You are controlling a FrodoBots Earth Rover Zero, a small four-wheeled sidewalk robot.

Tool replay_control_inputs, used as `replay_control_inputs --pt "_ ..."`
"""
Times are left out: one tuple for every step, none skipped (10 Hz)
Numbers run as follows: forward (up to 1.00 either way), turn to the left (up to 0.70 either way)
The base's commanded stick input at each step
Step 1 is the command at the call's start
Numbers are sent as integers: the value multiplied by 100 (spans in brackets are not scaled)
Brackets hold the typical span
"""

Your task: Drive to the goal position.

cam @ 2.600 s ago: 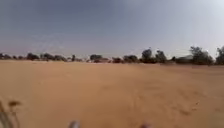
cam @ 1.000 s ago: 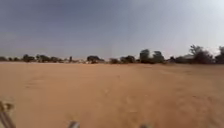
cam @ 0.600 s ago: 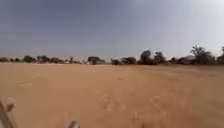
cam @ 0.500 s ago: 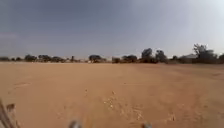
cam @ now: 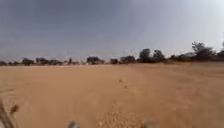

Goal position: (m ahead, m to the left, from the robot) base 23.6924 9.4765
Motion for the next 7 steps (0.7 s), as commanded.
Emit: replay_control_inputs --pt "100 0" --pt "100 0" --pt "100 -12" --pt "100 -18" --pt "100 0" --pt "100 0" --pt "100 0"
